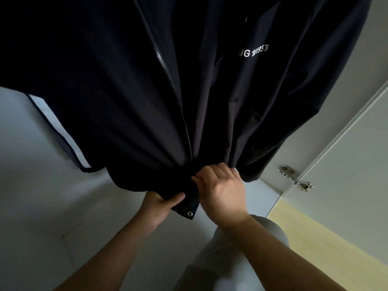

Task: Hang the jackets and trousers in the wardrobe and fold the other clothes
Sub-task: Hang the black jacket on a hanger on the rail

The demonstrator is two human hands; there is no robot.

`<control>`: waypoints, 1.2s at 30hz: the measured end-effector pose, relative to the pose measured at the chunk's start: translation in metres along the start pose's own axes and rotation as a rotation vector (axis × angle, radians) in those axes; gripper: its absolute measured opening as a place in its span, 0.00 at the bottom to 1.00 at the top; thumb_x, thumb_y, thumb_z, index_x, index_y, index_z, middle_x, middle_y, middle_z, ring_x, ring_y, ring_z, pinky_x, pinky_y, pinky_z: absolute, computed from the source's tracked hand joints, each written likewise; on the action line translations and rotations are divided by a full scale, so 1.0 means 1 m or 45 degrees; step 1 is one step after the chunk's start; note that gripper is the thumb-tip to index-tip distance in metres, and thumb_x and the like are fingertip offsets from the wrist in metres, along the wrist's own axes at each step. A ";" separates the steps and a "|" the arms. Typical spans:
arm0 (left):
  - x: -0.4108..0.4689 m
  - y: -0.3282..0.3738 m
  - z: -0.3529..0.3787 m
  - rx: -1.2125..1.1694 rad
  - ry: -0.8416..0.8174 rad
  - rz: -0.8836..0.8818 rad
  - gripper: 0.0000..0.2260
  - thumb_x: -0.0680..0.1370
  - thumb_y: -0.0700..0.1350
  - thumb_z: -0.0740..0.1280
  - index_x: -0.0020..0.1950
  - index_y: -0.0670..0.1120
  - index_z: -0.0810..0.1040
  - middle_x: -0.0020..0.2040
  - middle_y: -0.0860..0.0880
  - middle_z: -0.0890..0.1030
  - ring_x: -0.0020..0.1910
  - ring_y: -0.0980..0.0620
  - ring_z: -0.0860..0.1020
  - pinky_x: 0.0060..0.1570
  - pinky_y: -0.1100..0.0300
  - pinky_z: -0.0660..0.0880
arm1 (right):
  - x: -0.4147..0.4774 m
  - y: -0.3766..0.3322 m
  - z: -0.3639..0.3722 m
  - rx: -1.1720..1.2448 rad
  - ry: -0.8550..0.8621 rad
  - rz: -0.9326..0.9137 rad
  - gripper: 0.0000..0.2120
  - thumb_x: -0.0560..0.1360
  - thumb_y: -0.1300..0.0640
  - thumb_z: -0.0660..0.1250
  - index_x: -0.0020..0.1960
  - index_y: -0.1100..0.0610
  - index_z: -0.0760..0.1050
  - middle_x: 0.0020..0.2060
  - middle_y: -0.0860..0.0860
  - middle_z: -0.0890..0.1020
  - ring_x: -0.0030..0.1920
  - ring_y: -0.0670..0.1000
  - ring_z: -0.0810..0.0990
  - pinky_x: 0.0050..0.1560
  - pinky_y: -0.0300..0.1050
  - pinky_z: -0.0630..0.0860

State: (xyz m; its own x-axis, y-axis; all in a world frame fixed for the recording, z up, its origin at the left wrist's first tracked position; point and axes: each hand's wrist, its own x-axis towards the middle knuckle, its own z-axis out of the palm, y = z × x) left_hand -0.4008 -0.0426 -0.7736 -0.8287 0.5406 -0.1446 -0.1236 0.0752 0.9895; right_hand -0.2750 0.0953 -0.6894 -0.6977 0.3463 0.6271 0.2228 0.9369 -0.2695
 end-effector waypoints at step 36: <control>0.011 0.219 0.052 1.576 0.188 1.565 0.17 0.80 0.38 0.64 0.69 0.46 0.77 0.77 0.47 0.68 0.71 0.44 0.69 0.66 0.47 0.69 | 0.021 -0.017 -0.026 -0.003 -0.246 -0.114 0.07 0.77 0.54 0.72 0.47 0.56 0.76 0.42 0.52 0.80 0.42 0.56 0.77 0.44 0.49 0.76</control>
State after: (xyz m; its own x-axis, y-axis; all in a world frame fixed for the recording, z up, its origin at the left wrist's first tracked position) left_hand -0.4084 0.0230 -0.5586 -0.1601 0.6999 0.6960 0.9532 0.2929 -0.0753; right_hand -0.2753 0.0877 -0.6527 -0.8323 0.2460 0.4967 0.1555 0.9637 -0.2168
